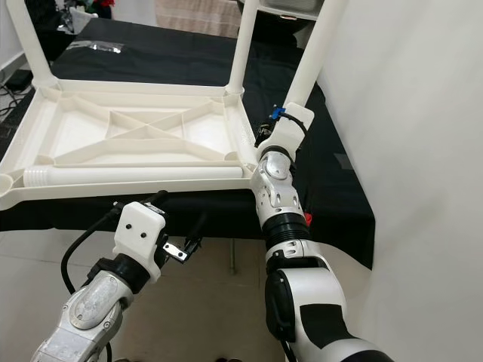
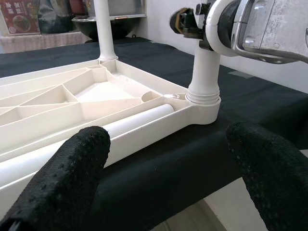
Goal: Building children table
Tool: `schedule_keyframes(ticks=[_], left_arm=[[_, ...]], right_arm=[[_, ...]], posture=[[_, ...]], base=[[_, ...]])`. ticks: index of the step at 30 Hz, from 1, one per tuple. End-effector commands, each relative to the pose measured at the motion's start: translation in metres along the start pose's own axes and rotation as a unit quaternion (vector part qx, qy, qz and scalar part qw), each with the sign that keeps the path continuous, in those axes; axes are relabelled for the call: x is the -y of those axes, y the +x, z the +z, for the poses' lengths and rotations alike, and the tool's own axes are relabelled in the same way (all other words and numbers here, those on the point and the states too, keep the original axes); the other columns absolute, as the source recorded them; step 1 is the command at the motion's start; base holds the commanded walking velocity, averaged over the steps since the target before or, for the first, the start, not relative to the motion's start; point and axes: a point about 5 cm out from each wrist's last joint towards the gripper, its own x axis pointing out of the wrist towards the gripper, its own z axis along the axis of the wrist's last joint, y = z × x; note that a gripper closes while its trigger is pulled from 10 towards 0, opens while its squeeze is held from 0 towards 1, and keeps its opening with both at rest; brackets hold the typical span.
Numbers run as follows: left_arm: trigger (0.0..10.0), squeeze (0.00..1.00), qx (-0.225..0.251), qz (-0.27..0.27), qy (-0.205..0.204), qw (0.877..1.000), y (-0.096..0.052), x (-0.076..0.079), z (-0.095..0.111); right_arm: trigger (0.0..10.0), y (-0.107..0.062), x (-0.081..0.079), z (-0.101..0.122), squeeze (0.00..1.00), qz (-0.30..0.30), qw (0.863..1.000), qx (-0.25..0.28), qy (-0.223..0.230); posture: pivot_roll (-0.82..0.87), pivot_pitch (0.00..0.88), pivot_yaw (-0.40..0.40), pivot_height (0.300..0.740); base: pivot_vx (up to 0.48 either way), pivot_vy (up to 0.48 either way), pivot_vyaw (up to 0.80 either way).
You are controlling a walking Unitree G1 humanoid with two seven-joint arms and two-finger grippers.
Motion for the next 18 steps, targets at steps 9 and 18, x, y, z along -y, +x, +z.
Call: schedule_keyframes(ticks=[9,18], left_arm=[[10.0,0.0,-0.063,-0.017,-0.01,0.998,-0.008,0.001,-0.017],[10.0,0.0,-0.108,0.038,0.02,0.993,-0.01,-0.03,-0.031]], right_arm=[[10.0,-0.009,-0.024,-0.001,0.0,0.32,0.947,-0.026,0.025],[10.0,-0.019,-0.032,0.018,0.0,0.51,0.859,-0.019,0.045]], posture=[[0.12,0.149,-0.147,0.74],[0.12,0.152,-0.148,0.74]], base=[[0.0,0.0,0.0],[0.0,0.0,0.0]])
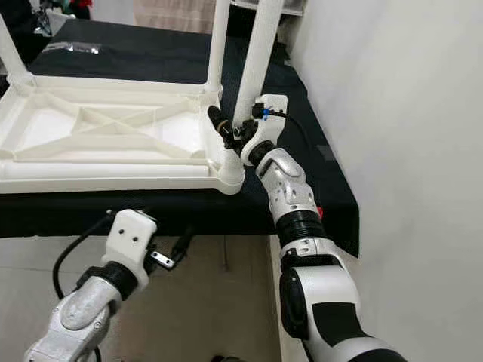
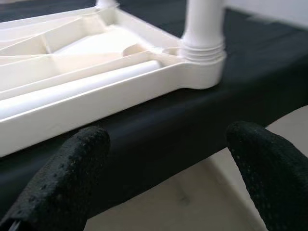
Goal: Building children table
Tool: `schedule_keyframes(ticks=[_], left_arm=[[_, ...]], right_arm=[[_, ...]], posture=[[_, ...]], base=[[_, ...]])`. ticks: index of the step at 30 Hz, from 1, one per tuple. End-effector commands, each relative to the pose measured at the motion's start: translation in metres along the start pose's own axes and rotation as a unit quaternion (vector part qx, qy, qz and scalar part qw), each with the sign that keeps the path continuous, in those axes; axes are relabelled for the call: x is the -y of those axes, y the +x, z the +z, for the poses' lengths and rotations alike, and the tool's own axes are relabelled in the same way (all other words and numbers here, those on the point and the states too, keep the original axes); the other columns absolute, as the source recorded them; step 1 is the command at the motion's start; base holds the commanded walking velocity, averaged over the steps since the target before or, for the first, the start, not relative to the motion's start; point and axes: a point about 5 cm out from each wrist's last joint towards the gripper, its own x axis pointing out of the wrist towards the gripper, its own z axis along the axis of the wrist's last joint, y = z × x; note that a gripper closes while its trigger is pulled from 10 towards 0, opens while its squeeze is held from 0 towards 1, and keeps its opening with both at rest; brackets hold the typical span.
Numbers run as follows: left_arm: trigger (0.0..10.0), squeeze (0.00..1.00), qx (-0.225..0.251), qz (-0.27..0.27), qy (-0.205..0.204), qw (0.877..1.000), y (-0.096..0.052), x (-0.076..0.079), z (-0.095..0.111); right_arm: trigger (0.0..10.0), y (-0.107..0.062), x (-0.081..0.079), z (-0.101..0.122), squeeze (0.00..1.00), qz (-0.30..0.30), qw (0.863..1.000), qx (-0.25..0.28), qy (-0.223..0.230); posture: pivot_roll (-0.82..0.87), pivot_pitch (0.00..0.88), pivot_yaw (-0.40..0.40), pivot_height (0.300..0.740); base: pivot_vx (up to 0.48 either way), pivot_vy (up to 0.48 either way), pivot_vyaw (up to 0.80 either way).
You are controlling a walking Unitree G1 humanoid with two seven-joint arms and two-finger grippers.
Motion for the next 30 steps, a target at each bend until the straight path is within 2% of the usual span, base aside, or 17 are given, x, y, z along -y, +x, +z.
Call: schedule_keyframes(ticks=[1,2,3,5,8,9,16,17,18,20,21,24,25,26,27,29,30], left_arm=[[10.0,0.0,-0.012,0.001,0.002,1.0,0.001,-0.001,-0.004],[10.0,0.0,-0.011,0.0,0.003,1.0,0.001,-0.001,-0.003],[10.0,0.0,-0.011,0.0,0.003,1.0,0.001,-0.001,-0.003],[10.0,0.0,0.003,-0.011,-0.006,1.0,0.0,0.005,0.002],[10.0,0.0,0.015,-0.024,-0.014,0.999,-0.001,0.012,0.007],[10.0,0.0,0.024,-0.037,-0.027,0.999,-0.003,0.018,0.011],[10.0,0.0,0.023,-0.042,-0.033,0.998,-0.004,0.022,0.011],[10.0,0.0,0.022,-0.043,-0.031,0.998,-0.004,0.022,0.01],[10.0,0.0,0.024,-0.041,-0.028,0.998,-0.003,0.021,0.01],[10.0,0.0,0.024,-0.041,-0.028,0.998,-0.003,0.021,0.01],[10.0,0.0,0.026,-0.04,-0.027,0.998,-0.003,0.021,0.011],[10.0,0.0,0.033,-0.034,-0.017,0.999,-0.001,0.019,0.013],[10.0,0.0,0.033,-0.034,-0.017,0.999,-0.001,0.019,0.013],[10.0,0.0,0.036,-0.034,-0.014,0.999,0.0,0.019,0.014],[10.0,0.0,0.036,-0.034,-0.014,0.999,0.0,0.019,0.014],[10.0,0.0,0.038,-0.034,-0.013,0.999,0.0,0.02,0.016],[10.0,0.0,0.042,-0.037,-0.01,0.998,0.001,0.021,0.017]], right_arm=[[10.0,0.005,-0.015,0.004,0.0,0.083,0.997,0.002,0.011],[10.0,0.002,-0.021,0.005,0.0,0.141,0.99,-0.004,0.019],[10.0,0.002,-0.021,0.005,0.0,0.141,0.99,-0.004,0.019],[10.0,-0.003,-0.035,-0.005,0.0,0.237,0.971,-0.031,0.012],[10.0,0.0,-0.041,-0.017,0.0,0.245,0.968,-0.056,-0.009],[0.0,0.006,-0.042,-0.025,0.0,0.218,0.973,-0.069,-0.032],[0.0,0.011,-0.042,-0.029,0.0,0.182,0.979,-0.072,-0.05],[0.0,0.014,-0.039,-0.028,0.0,0.156,0.984,-0.069,-0.058],[0.0,0.021,-0.017,-0.023,0.0,-0.02,0.995,-0.067,-0.073],[0.0,0.021,-0.017,-0.023,0.0,-0.02,0.995,-0.067,-0.073],[0.0,0.021,-0.009,-0.022,0.0,-0.087,0.991,-0.069,-0.074],[0.0,0.002,0.028,-0.016,0.0,-0.329,0.94,-0.069,-0.067],[0.0,0.002,0.028,-0.016,0.0,-0.329,0.94,-0.069,-0.067],[0.0,-0.005,0.036,-0.015,0.0,-0.391,0.916,-0.065,-0.062],[0.0,-0.005,0.036,-0.015,0.0,-0.391,0.916,-0.065,-0.062],[0.0,-0.011,0.041,-0.015,0.0,-0.432,0.898,-0.061,-0.052],[0.0,-0.018,0.043,-0.018,0.0,-0.5,0.864,-0.047,-0.028]], posture=[[0.12,0.152,-0.148,0.74],[0.12,0.154,-0.148,0.74],[0.12,0.154,-0.148,0.74],[0.12,0.156,-0.151,0.74],[0.12,0.159,-0.152,0.74],[0.12,0.16,-0.152,0.74],[0.13,0.16,-0.152,0.74],[0.12,0.161,-0.153,0.74],[0.12,0.159,-0.153,0.74],[0.12,0.159,-0.153,0.74],[0.12,0.159,-0.154,0.74],[0.12,0.158,-0.149,0.74],[0.12,0.158,-0.149,0.74],[0.11,0.156,-0.15,0.74],[0.11,0.156,-0.15,0.74],[0.11,0.156,-0.15,0.74],[0.12,0.154,-0.15,0.74]], base=[[0.0,0.0,0.0],[0.0,0.0,0.0],[0.0,0.0,0.0],[0.0,0.0,0.0],[0.0,0.0,0.0],[0.0,0.0,0.0],[0.0,0.0,0.0],[0.0,0.0,0.0],[0.0,0.0,0.0],[0.0,0.0,0.0],[0.0,0.0,0.0],[0.0,0.0,0.0],[0.0,0.0,0.0],[0.0,0.0,0.0],[0.0,0.0,0.0],[0.0,0.0,0.0],[0.0,0.0,0.0]])
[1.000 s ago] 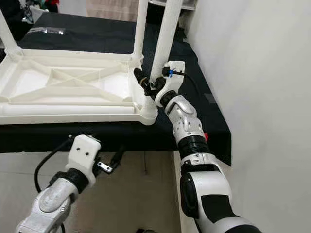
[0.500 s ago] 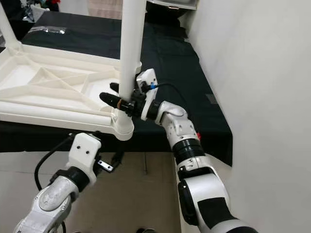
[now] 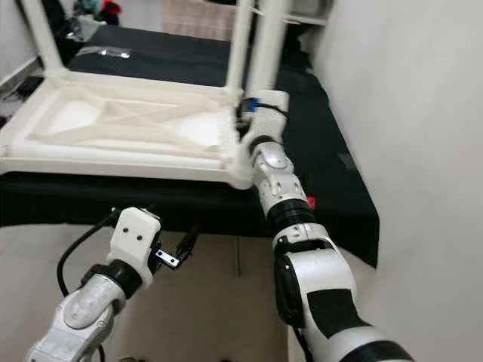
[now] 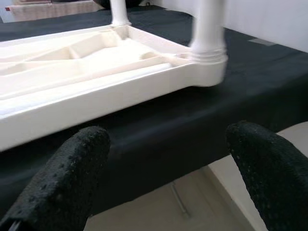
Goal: Building children table
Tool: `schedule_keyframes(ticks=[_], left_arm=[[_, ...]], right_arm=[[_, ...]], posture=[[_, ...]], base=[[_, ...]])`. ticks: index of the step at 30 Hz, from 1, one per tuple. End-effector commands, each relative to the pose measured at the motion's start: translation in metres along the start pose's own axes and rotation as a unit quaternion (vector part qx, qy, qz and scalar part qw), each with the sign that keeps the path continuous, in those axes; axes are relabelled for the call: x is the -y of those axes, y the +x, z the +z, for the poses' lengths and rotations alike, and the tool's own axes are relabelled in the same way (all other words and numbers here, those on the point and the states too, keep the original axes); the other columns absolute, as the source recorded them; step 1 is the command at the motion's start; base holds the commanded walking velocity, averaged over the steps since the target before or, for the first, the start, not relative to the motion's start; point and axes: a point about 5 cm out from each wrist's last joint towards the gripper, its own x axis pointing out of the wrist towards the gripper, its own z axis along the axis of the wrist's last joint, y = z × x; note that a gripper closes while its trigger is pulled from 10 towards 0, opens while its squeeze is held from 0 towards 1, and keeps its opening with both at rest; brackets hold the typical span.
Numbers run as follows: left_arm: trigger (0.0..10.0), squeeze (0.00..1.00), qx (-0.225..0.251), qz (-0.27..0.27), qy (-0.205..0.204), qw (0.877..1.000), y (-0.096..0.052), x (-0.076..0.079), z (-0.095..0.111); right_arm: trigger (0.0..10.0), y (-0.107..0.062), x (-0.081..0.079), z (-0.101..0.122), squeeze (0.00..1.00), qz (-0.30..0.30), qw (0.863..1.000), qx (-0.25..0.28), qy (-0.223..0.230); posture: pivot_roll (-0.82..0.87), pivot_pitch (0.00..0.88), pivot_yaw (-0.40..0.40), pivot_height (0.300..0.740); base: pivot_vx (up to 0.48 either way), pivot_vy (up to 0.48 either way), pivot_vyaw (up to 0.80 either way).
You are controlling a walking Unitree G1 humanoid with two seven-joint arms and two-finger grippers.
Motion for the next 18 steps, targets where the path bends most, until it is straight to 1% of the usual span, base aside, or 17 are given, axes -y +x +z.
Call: schedule_keyframes(ticks=[1,3,7,8,9,10,11,12,13,15,16,17,18], left_arm=[[10.0,0.0,0.006,-0.006,0.003,1.0,0.0,0.003,0.002],[10.0,0.0,0.006,-0.007,0.006,1.0,0.001,0.003,0.002],[10.0,0.0,0.006,-0.008,0.007,1.0,0.0,0.003,0.002],[10.0,0.0,0.006,-0.008,0.007,1.0,0.0,0.003,0.002],[10.0,0.0,0.006,-0.008,0.006,1.0,0.0,0.004,0.002],[10.0,0.0,0.006,-0.008,0.006,1.0,0.0,0.004,0.002],[10.0,0.0,0.007,-0.008,0.006,1.0,0.0,0.004,0.002],[10.0,0.0,0.007,-0.008,0.006,1.0,0.0,0.004,0.002],[10.0,0.0,0.008,-0.009,0.007,1.0,0.0,0.004,0.003],[10.0,0.0,0.01,-0.009,0.006,1.0,0.0,0.004,0.003],[10.0,0.0,0.014,-0.012,0.003,1.0,0.001,0.005,0.005],[10.0,0.0,0.014,-0.012,0.003,1.0,0.001,0.005,0.005],[10.0,0.0,0.016,-0.014,0.001,1.0,0.001,0.006,0.005]], right_arm=[[0.0,-0.003,0.016,-0.019,0.0,-0.084,0.995,-0.047,0.025],[0.0,-0.006,0.015,-0.021,0.0,-0.117,0.991,-0.047,0.036],[0.0,-0.008,0.011,-0.024,0.0,-0.127,0.99,-0.049,0.042],[10.0,-0.009,0.005,-0.025,0.0,-0.116,0.991,-0.049,0.046],[10.0,-0.009,-0.004,-0.024,0.0,-0.084,0.995,-0.04,0.047],[10.0,-0.009,-0.004,-0.024,0.0,-0.084,0.995,-0.04,0.047],[10.0,-0.01,-0.011,-0.023,0.0,-0.062,0.997,-0.03,0.044],[10.0,-0.01,-0.011,-0.023,0.0,-0.062,0.997,-0.03,0.044],[10.0,-0.01,-0.016,-0.021,1.0,-0.042,0.998,-0.018,0.046],[10.0,-0.011,-0.018,-0.019,1.0,-0.037,0.998,-0.01,0.047],[10.0,-0.01,-0.016,-0.012,0.0,-0.002,0.999,0.024,0.034],[10.0,-0.01,-0.016,-0.012,0.0,-0.002,0.999,0.024,0.034],[10.0,-0.01,-0.017,-0.008,0.0,0.014,0.999,0.038,0.03]], posture=[[0.12,0.154,-0.15,0.74],[0.12,0.156,-0.15,0.74],[0.12,0.155,-0.152,0.74],[0.12,0.155,-0.152,0.74],[0.12,0.155,-0.152,0.74],[0.12,0.155,-0.152,0.74],[0.12,0.155,-0.153,0.74],[0.12,0.155,-0.153,0.74],[0.12,0.154,-0.154,0.74],[0.12,0.154,-0.154,0.74],[0.12,0.154,-0.155,0.74],[0.12,0.154,-0.155,0.74],[0.12,0.154,-0.155,0.74]], base=[[0.0,0.0,0.0],[0.0,0.0,0.0],[0.0,0.0,0.0],[0.0,0.0,0.0],[0.0,0.0,0.0],[0.0,0.0,0.0],[0.0,0.0,0.0],[0.0,0.0,0.0],[0.0,0.0,0.0],[0.0,0.0,0.0],[0.0,0.0,0.0],[0.0,0.0,0.0],[0.0,0.0,0.0]])
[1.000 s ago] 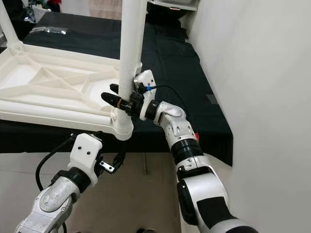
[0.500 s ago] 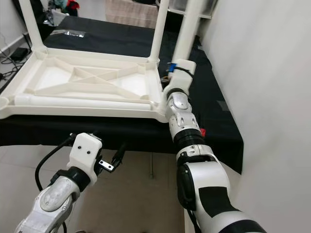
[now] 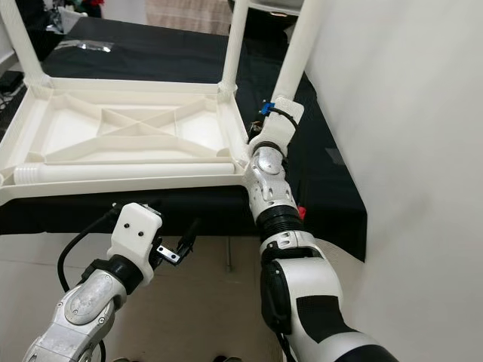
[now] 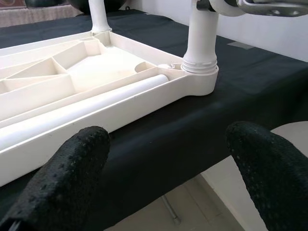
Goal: Building children table
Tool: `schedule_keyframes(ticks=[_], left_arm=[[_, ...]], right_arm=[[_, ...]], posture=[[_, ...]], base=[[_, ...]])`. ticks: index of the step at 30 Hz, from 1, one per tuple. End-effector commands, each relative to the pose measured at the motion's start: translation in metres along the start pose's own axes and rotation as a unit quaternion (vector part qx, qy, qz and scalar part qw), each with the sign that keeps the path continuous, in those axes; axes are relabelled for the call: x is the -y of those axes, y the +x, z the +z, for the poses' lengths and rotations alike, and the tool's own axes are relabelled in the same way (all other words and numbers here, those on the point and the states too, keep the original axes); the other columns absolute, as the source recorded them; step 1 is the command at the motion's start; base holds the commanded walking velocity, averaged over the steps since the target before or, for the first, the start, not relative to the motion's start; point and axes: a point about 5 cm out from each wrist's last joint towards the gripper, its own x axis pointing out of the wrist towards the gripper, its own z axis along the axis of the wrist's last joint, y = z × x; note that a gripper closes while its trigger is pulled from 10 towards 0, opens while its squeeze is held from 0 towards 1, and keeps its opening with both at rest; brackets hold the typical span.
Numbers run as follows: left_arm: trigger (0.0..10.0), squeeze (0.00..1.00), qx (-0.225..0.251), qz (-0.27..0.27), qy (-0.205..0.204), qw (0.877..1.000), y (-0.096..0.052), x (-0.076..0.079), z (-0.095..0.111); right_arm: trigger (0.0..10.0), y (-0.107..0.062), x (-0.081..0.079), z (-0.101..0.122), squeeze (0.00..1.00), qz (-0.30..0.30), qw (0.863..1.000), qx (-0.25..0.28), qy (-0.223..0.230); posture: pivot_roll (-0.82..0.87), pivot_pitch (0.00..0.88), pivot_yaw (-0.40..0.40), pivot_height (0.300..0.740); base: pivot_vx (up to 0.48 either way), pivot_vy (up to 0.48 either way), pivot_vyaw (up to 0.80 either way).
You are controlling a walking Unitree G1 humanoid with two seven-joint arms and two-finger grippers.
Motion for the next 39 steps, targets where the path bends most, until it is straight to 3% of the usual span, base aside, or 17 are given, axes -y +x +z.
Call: schedule_keyframes(ticks=[1,10,12,14,16,17,18,19,20,24,25,26,30,31,34,35,39], left_arm=[[10.0,0.0,0.009,-0.01,-0.002,1.0,0.0,0.004,0.003],[10.0,0.0,0.011,-0.011,-0.001,1.0,0.0,0.004,0.003],[10.0,0.0,0.012,-0.012,-0.001,1.0,0.0,0.005,0.004],[10.0,0.0,0.012,-0.012,-0.001,1.0,0.0,0.005,0.004],[10.0,0.0,0.017,-0.016,-0.003,1.0,-0.001,0.006,0.005],[10.0,0.0,0.017,-0.016,-0.003,1.0,-0.001,0.006,0.005],[10.0,0.0,0.018,-0.019,-0.004,1.0,-0.001,0.006,0.006],[10.0,0.0,0.018,-0.019,-0.004,1.0,-0.001,0.006,0.006],[10.0,0.0,0.019,-0.02,-0.004,1.0,-0.001,0.007,0.006],[10.0,0.0,0.019,-0.022,-0.006,1.0,-0.001,0.008,0.006],[10.0,0.0,0.019,-0.022,-0.006,1.0,-0.002,0.009,0.006],[10.0,0.0,0.019,-0.022,-0.006,1.0,-0.002,0.009,0.006],[10.0,0.0,0.02,-0.022,-0.005,1.0,-0.002,0.009,0.007],[10.0,0.0,0.02,-0.022,-0.005,1.0,-0.002,0.009,0.007],[10.0,0.0,0.021,-0.019,-0.004,1.0,-0.001,0.008,0.007],[10.0,0.0,0.021,-0.019,-0.004,1.0,-0.001,0.008,0.007],[10.0,0.0,0.022,-0.018,-0.001,1.0,-0.001,0.007,0.007]], right_arm=[[10.0,-0.001,-0.002,0.001,0.0,0.027,1.0,0.015,-0.007],[10.0,-0.004,-0.006,0.001,0.0,0.265,0.964,0.005,-0.023],[10.0,-0.011,-0.011,0.003,0.0,0.374,0.928,-0.005,-0.007],[10.0,-0.011,-0.011,0.003,0.0,0.374,0.928,-0.005,-0.007],[10.0,-0.026,-0.017,0.003,0.0,0.506,0.862,-0.026,0.003],[10.0,-0.026,-0.017,0.003,0.0,0.506,0.862,-0.026,0.003],[10.0,-0.034,-0.019,0.0,0.0,0.553,0.832,-0.041,0.001],[10.0,-0.034,-0.019,0.0,0.0,0.553,0.832,-0.041,0.001],[10.0,-0.042,-0.022,-0.004,0.0,0.592,0.804,-0.053,-0.008],[10.0,-0.053,-0.03,-0.013,0.0,0.635,0.769,-0.069,-0.015],[7.8,-0.056,-0.033,-0.018,0.0,0.643,0.762,-0.07,-0.022],[0.0,-0.055,-0.036,-0.022,0.0,0.63,0.773,-0.07,-0.032],[0.0,-0.039,-0.04,-0.023,0.0,0.53,0.845,-0.051,-0.044],[0.0,-0.039,-0.04,-0.023,0.0,0.53,0.845,-0.051,-0.044],[0.0,-0.022,-0.032,-0.02,0.0,0.414,0.907,-0.05,-0.052],[0.0,-0.022,-0.032,-0.02,0.0,0.414,0.907,-0.05,-0.052],[0.0,0.002,0.01,-0.011,0.0,0.138,0.986,-0.058,-0.07]], posture=[[0.12,0.154,-0.155,0.74],[0.12,0.147,-0.156,0.74],[0.12,0.144,-0.155,0.74],[0.12,0.144,-0.155,0.74],[0.12,0.142,-0.154,0.74],[0.12,0.142,-0.154,0.74],[0.12,0.141,-0.156,0.74],[0.12,0.141,-0.156,0.74],[0.12,0.14,-0.156,0.74],[0.13,0.14,-0.159,0.74],[0.13,0.14,-0.159,0.74],[0.12,0.139,-0.158,0.74],[0.13,0.138,-0.16,0.74],[0.13,0.138,-0.16,0.74],[0.12,0.138,-0.159,0.74],[0.12,0.138,-0.159,0.74],[0.12,0.14,-0.157,0.74]], base=[[0.0,0.0,0.0],[0.0,0.0,0.0],[0.0,0.0,0.0],[0.0,0.0,0.0],[0.0,0.0,0.0],[0.0,0.0,0.0],[0.0,0.0,0.0],[0.0,0.0,0.0],[0.0,0.0,0.0],[0.0,0.0,0.0],[0.0,0.0,0.0],[0.0,0.0,0.0],[0.0,0.0,0.0],[0.0,0.0,0.0],[0.0,0.0,0.0],[0.0,0.0,0.0],[0.0,0.0,0.0]])
